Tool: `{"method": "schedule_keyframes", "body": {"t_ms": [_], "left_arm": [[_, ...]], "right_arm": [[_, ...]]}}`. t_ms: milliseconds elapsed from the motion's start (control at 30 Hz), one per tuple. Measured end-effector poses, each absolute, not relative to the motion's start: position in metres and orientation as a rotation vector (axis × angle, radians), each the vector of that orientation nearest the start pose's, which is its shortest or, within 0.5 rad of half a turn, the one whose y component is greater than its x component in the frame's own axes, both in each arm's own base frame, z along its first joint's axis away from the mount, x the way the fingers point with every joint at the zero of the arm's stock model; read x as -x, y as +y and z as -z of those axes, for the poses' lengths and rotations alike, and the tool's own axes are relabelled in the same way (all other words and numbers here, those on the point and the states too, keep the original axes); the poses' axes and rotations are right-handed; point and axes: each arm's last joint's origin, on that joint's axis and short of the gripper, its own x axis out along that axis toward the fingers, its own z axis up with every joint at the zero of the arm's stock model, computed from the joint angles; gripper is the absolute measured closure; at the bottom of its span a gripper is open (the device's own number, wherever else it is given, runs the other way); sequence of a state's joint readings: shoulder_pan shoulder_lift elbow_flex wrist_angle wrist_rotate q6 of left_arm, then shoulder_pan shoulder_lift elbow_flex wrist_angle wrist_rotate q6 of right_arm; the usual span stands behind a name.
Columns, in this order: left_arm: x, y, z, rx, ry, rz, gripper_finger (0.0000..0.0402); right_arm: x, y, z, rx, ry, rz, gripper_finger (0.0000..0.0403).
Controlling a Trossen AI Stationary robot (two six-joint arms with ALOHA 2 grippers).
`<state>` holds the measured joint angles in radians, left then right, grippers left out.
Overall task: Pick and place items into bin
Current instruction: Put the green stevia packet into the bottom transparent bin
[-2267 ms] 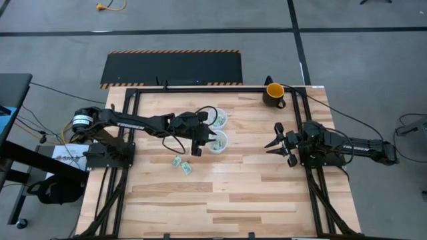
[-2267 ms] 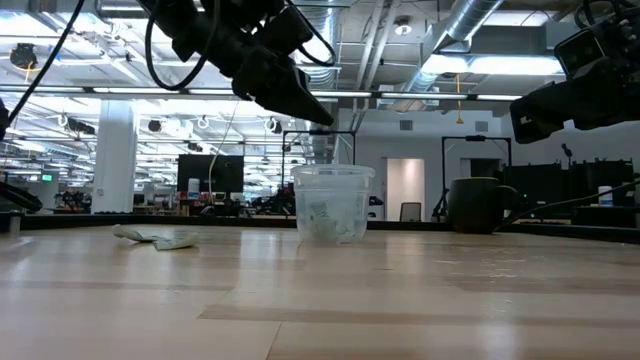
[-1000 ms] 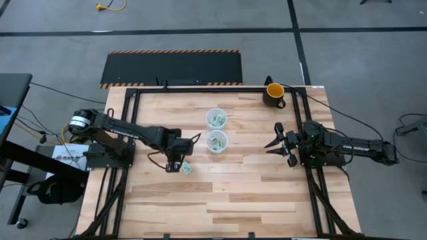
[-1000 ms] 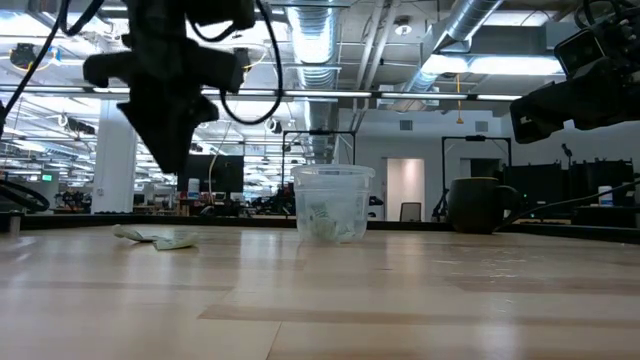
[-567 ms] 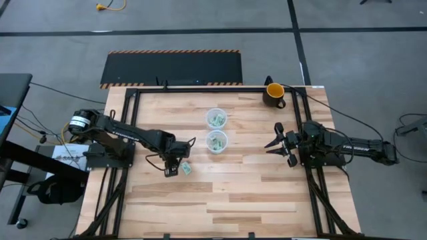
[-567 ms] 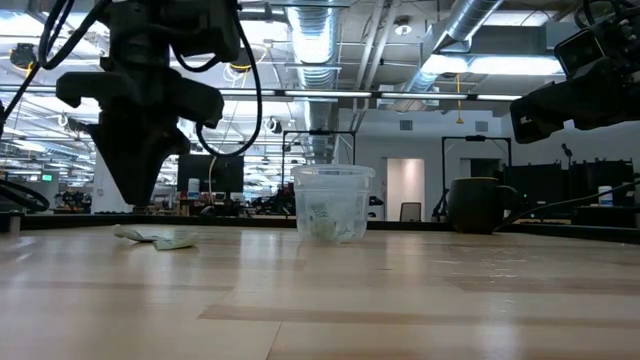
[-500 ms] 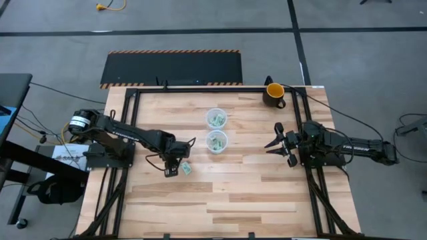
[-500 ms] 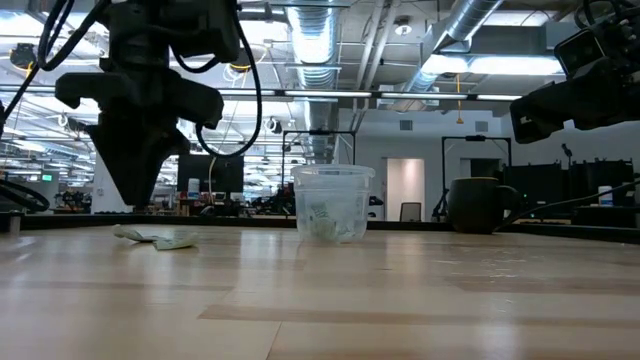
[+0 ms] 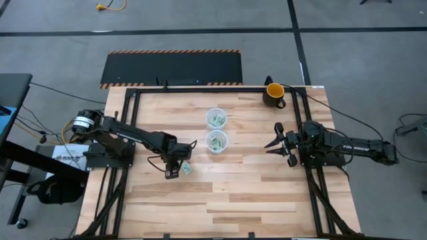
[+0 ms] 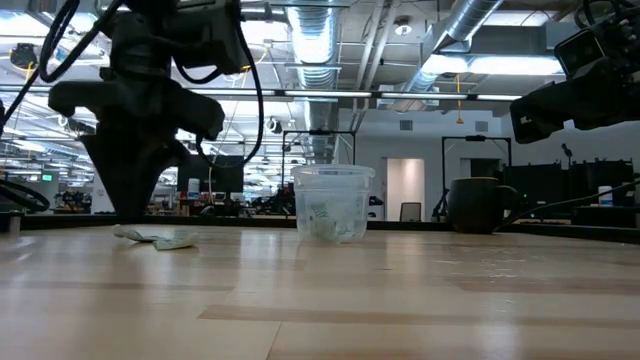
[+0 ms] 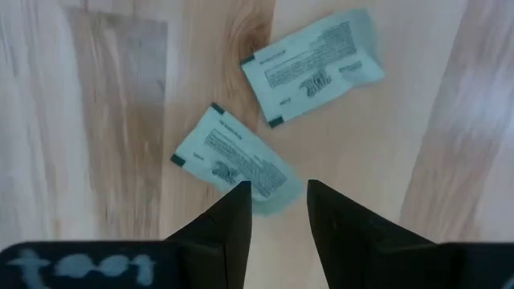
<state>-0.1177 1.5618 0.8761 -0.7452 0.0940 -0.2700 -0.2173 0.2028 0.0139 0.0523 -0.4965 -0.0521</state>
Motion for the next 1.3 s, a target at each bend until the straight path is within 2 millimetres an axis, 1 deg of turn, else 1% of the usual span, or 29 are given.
{"method": "schedule_keyframes", "body": {"t_ms": [367, 467, 733, 967, 1200, 1300], "left_arm": [[-0.259, -0.033, -0.153, 0.173, 1.482, 0.008, 0.0291], [-0.257, -0.033, -0.150, 0.168, 1.481, 0.014, 0.0291], [-0.252, -0.028, -0.135, 0.228, 1.431, 0.082, 0.0291], [-0.253, -0.028, -0.133, 0.198, 1.409, 0.141, 0.0291], [-0.253, -0.028, -0.133, 0.192, 1.408, 0.145, 0.0292], [-0.253, -0.028, -0.132, 0.182, 1.409, 0.134, 0.0301]], "right_arm": [[-0.106, -0.009, -0.157, 0.004, 0.120, -0.282, 0.0316], [-0.106, -0.009, -0.157, 0.004, 0.121, -0.282, 0.0316], [-0.106, -0.009, -0.157, 0.004, 0.121, -0.282, 0.0316], [-0.106, -0.009, -0.157, 0.004, 0.121, -0.282, 0.0316], [-0.106, -0.009, -0.157, 0.004, 0.121, -0.282, 0.0316], [-0.106, -0.009, -0.157, 0.004, 0.121, -0.282, 0.0316]]}}
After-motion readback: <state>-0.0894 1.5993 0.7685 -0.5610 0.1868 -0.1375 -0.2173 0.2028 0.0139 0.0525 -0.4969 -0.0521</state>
